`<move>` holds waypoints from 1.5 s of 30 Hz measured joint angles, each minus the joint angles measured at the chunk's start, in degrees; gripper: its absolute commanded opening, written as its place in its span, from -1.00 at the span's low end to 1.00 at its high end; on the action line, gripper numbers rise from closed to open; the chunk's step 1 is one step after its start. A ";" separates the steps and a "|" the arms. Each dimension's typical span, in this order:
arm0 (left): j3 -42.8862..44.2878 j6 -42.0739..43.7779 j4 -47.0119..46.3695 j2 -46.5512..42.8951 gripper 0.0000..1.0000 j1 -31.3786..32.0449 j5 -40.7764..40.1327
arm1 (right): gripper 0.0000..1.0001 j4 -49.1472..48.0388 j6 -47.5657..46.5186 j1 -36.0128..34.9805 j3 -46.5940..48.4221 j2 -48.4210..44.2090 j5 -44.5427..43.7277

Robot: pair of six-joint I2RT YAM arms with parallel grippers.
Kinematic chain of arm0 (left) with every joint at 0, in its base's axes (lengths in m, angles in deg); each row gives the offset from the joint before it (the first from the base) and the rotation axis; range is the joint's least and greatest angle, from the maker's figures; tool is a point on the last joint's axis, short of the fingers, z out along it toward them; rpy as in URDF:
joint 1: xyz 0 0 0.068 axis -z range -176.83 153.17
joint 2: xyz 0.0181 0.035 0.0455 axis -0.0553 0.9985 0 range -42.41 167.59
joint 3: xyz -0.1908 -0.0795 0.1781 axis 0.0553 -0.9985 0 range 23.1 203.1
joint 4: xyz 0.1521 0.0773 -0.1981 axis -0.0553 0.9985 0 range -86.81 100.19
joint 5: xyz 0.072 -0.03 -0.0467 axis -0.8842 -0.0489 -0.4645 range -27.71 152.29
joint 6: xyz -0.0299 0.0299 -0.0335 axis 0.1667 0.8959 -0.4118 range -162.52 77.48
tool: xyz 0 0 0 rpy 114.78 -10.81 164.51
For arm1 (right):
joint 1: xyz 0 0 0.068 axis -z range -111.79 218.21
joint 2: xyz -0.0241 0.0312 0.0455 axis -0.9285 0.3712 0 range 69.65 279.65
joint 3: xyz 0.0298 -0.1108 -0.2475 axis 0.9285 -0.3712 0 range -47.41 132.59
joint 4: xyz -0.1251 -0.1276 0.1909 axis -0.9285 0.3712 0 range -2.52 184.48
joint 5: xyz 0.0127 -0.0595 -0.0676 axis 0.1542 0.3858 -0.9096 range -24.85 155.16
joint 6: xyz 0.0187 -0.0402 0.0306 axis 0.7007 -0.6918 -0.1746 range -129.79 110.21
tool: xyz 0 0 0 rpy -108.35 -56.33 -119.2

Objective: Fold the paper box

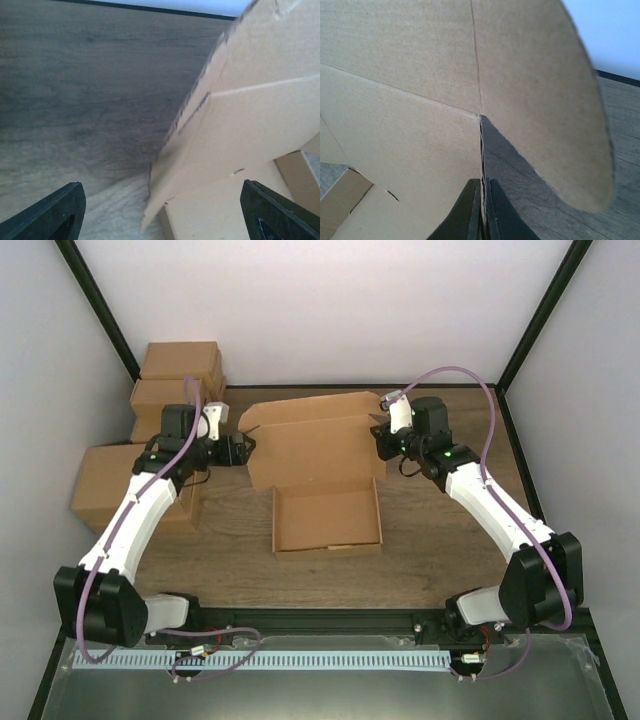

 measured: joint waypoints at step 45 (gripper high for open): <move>-3.06 -7.61 -15.98 1.38 -0.93 11.04 -12.41 | -0.99 -21.59 17.70 -9.40 -10.27 -0.28 -23.04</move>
